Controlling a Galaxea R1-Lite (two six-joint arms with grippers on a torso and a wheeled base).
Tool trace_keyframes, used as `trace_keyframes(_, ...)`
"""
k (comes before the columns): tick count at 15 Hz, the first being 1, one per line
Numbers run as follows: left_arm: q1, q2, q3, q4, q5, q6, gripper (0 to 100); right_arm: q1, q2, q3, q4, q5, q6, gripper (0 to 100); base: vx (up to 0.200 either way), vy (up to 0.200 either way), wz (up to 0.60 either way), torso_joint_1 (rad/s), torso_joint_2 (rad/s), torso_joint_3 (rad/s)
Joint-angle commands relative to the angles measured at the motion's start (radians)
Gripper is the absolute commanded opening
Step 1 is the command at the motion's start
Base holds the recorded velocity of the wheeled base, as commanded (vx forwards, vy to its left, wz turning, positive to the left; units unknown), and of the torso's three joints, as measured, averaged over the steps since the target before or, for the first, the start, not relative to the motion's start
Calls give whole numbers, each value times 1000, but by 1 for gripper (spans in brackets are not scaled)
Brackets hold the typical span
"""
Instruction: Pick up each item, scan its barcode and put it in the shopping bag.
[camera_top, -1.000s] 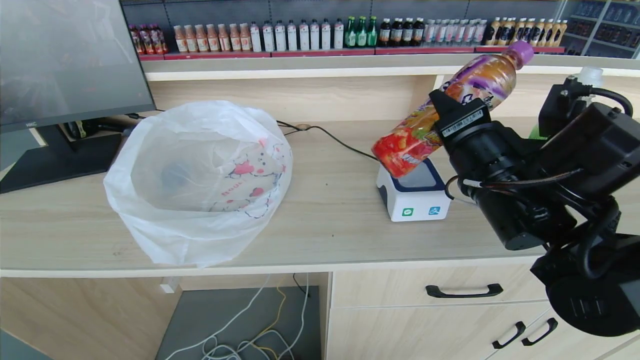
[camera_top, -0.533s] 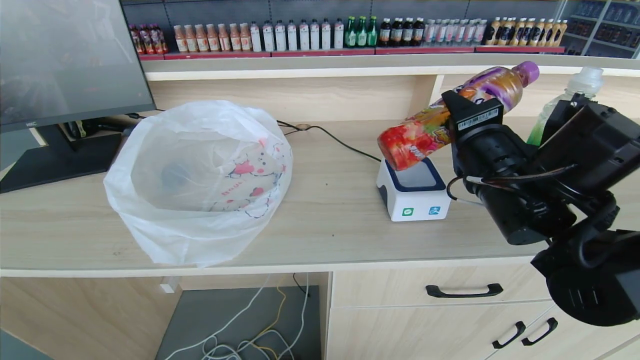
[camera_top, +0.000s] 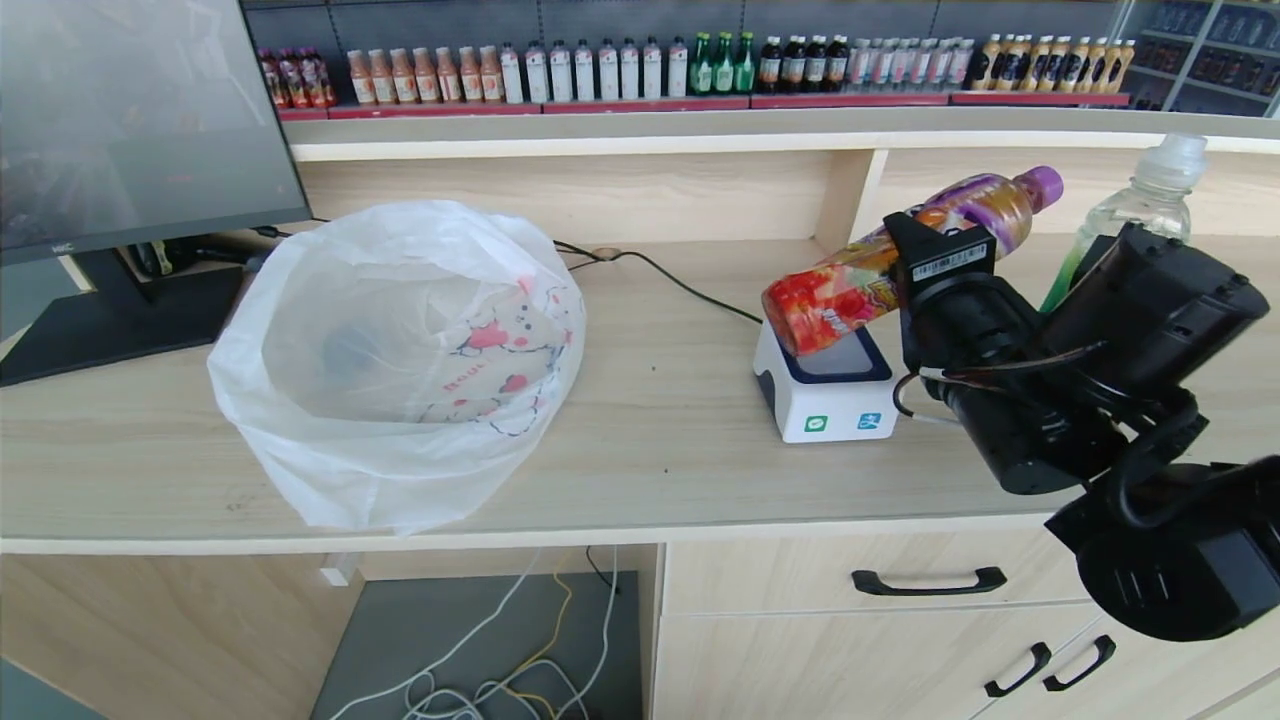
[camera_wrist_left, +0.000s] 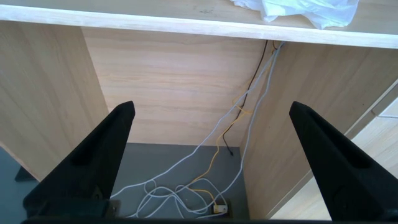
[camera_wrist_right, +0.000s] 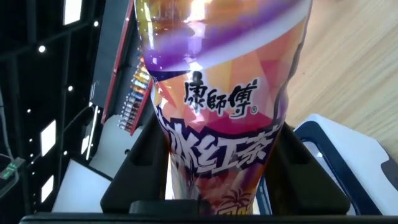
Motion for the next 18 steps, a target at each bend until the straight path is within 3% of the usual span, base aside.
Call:
trace_keyframes(1, 1, 0, 0, 0, 0, 0, 100, 0, 7, 1, -1, 1, 2, 0, 0, 0, 0, 0, 0, 0)
trace_keyframes(18, 1, 0, 0, 0, 0, 0, 100, -32, 31, -8, -3, -1, 60, 0, 0, 0, 0, 0, 0, 0)
